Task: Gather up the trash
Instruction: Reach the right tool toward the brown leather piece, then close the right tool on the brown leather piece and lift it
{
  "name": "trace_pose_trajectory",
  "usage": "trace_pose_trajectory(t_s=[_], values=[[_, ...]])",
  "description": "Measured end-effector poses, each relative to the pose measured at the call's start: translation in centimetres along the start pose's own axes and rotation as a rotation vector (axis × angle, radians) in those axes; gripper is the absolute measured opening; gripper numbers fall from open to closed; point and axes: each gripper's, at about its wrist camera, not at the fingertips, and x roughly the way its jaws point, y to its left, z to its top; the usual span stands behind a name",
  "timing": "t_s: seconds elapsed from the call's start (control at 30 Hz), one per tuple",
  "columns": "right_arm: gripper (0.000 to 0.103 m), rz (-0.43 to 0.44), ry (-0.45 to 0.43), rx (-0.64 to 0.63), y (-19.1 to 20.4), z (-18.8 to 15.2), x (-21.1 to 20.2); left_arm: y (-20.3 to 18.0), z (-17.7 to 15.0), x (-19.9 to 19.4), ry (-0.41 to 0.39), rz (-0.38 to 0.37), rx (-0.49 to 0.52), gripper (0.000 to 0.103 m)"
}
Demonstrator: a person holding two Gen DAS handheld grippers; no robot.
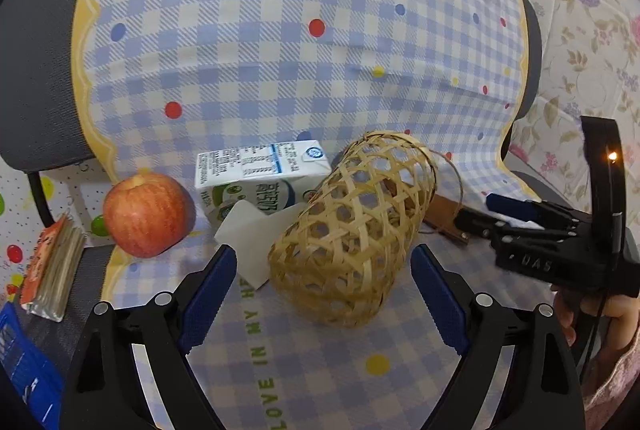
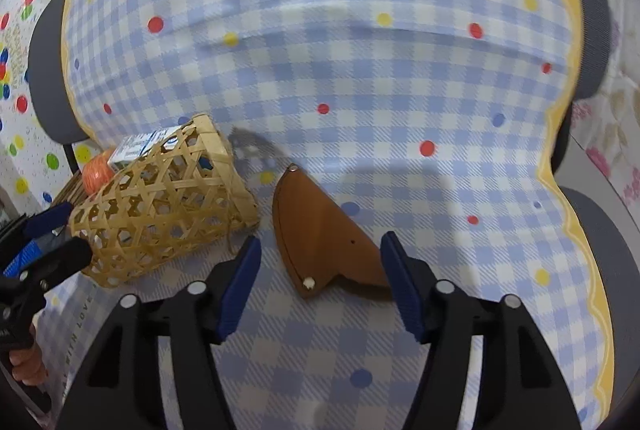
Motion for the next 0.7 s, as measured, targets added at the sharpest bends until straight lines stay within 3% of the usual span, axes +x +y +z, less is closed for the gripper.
trace_pose_trajectory(t_s=[0.23, 0.4, 0.53, 0.7], values=[[0.071, 0.031, 0.066, -0.037, 0.6, -0.3, 0.8, -1.0, 0.0, 0.8, 0.018, -0.018, 0.023, 0.088], [0.057, 0.138, 0.076, 0.002, 0.7, -1.5, -2.1, -1.4, -0.4, 0.0, 0.016, -0.009, 0.044, 0.088], [0.058, 0.049, 0.007, -0.011, 0.8, -1.6, -4.1, -1.4, -0.3, -0.2, 0.011, 0.018, 0.041, 0.088], [0.062, 0.012, 0.061, 0.008, -0.3, -1.0, -1.3, -2.1, -0.5, 0.3, 0.024, 0.057, 0.072, 0.088]])
